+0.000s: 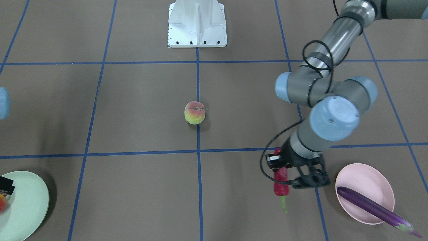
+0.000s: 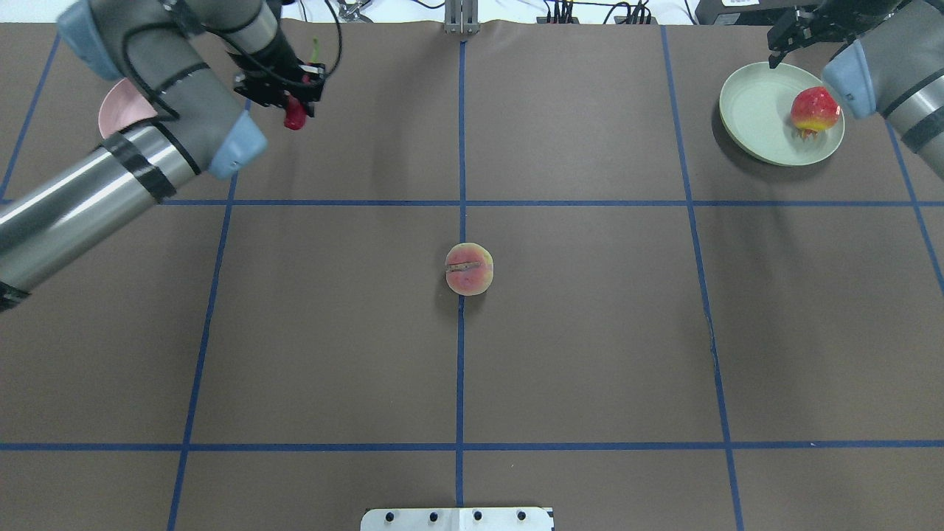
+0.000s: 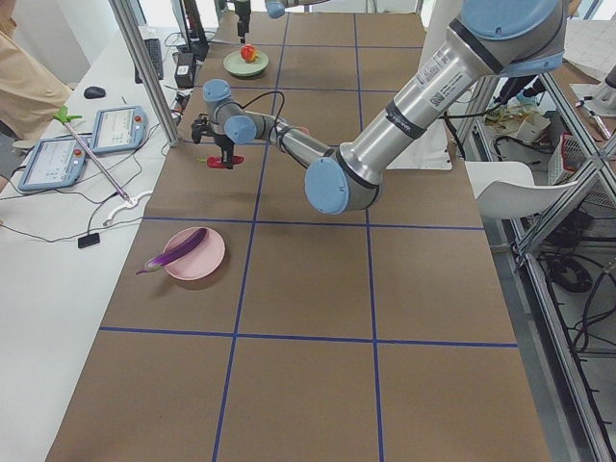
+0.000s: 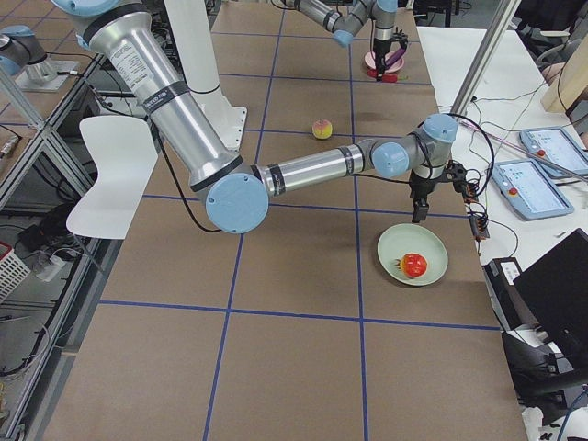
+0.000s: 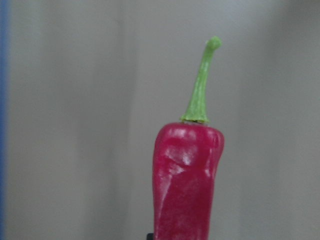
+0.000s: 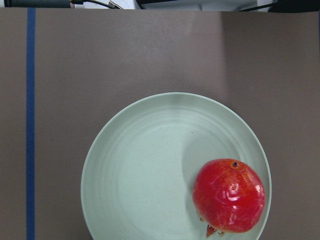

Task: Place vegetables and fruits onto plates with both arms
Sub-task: 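Place the chili on the pink plate while the right gripper releases the mango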

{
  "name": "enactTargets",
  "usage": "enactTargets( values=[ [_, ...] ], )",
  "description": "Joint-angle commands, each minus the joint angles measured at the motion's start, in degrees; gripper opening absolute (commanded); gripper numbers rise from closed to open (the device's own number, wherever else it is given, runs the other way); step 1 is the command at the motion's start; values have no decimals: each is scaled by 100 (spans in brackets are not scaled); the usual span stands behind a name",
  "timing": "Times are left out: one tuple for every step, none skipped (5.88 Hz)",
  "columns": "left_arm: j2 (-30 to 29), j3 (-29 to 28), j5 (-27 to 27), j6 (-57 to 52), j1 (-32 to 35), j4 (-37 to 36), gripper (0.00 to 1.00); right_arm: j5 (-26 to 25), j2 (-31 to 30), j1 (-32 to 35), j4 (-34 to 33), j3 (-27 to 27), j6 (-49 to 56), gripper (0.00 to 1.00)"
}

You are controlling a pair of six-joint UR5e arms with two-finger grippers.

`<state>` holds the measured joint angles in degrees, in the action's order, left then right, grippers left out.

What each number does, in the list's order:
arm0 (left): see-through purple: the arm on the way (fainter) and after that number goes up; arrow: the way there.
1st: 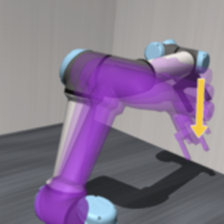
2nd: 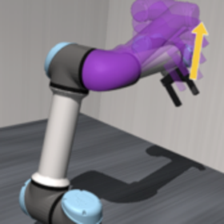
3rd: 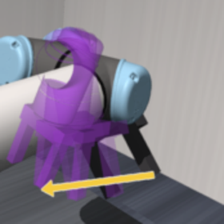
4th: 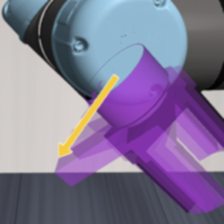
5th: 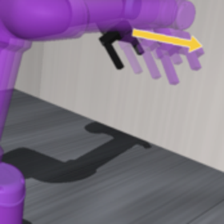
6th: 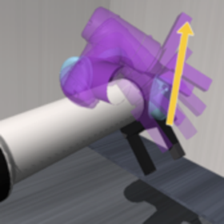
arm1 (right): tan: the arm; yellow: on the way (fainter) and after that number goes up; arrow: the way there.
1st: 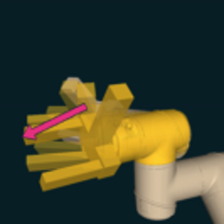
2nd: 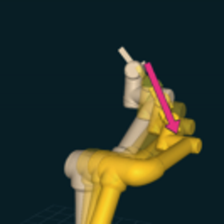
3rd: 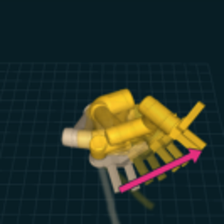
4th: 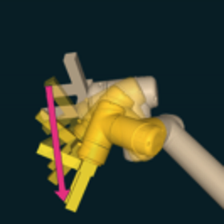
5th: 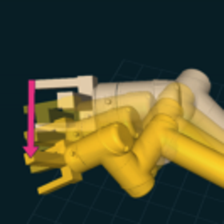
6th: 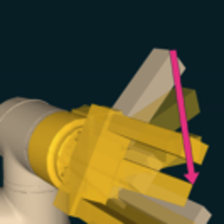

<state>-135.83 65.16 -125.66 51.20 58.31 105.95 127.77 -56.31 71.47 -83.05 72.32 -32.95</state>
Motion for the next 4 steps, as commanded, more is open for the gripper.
enactTargets(
  values=[
    [170,-772,-64,-329,862,-13,0,89,-99,-106,0,360,-298,100],
    [188,-1255,-38,-329,1075,22,0,116,-212,-211,0,649,-569,100],
    [197,-1591,-12,-312,1077,49,0,125,-301,-273,0,878,-746,100],
    [197,-1794,137,-147,1051,40,0,125,-397,-300,0,1002,-748,100]
  ],
)
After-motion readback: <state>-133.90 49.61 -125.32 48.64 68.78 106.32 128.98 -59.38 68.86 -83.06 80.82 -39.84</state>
